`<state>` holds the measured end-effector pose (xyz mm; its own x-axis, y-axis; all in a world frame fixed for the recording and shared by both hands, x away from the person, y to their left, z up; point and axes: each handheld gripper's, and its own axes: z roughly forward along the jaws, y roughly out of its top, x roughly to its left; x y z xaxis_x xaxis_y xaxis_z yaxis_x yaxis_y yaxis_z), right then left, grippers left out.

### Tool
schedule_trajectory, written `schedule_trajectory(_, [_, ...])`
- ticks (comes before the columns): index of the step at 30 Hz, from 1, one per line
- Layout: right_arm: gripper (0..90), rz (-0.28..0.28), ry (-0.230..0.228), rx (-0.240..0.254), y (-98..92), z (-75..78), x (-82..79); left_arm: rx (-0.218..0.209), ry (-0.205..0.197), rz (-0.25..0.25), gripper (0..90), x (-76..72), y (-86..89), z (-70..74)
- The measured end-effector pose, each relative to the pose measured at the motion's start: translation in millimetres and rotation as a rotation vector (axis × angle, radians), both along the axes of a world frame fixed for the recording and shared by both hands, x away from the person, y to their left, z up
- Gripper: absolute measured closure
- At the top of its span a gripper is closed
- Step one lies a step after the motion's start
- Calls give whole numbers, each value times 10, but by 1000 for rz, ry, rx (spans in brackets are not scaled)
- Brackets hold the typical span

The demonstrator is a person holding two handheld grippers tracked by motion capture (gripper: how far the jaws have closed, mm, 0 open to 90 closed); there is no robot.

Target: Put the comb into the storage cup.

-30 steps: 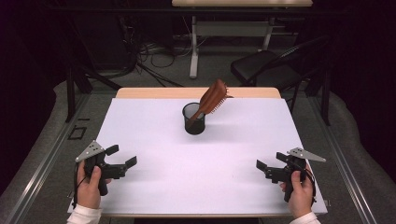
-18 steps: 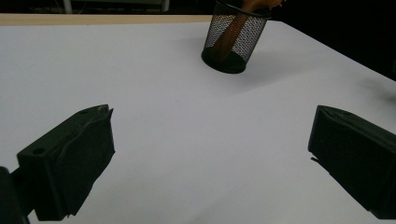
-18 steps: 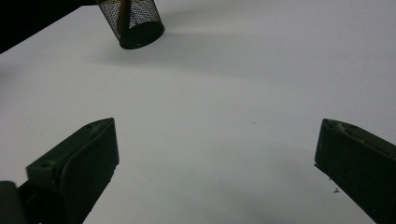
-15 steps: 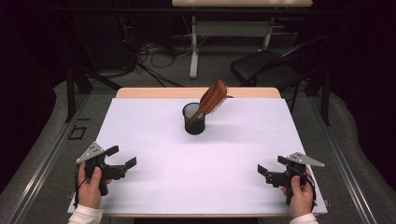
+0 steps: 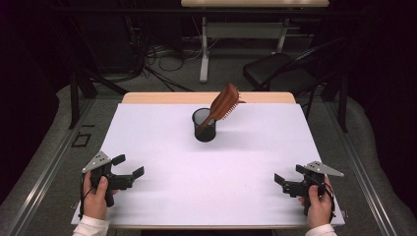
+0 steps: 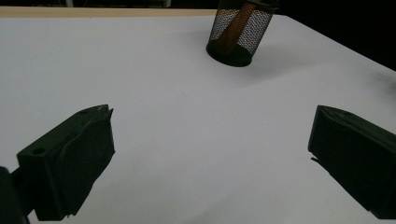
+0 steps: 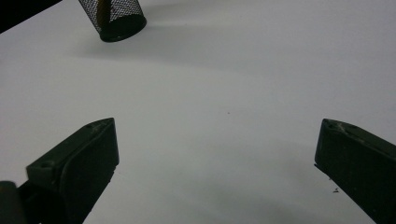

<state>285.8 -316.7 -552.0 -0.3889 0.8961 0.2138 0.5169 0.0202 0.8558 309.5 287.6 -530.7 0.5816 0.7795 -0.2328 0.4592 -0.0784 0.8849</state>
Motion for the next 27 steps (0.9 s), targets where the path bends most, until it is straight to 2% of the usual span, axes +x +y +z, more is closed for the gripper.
schedule_trajectory(14, [0, -16, 20, 8, -90, -23, 22, -3, 6, 7, 6, 12, 18, -32])
schedule_trajectory(15, [0, -20, 9, 18, -86, -36, 30, -4, 6, 7, 6, 12, 18, -33])
schedule_trajectory(16, [0, -18, 23, 13, -93, -30, 25, -4, 6, 7, 6, 13, 17, -33])
schedule_trajectory(27, [0, -16, 30, 14, -105, -41, 32, -1, 12, 8, 6, 16, 21, -41])
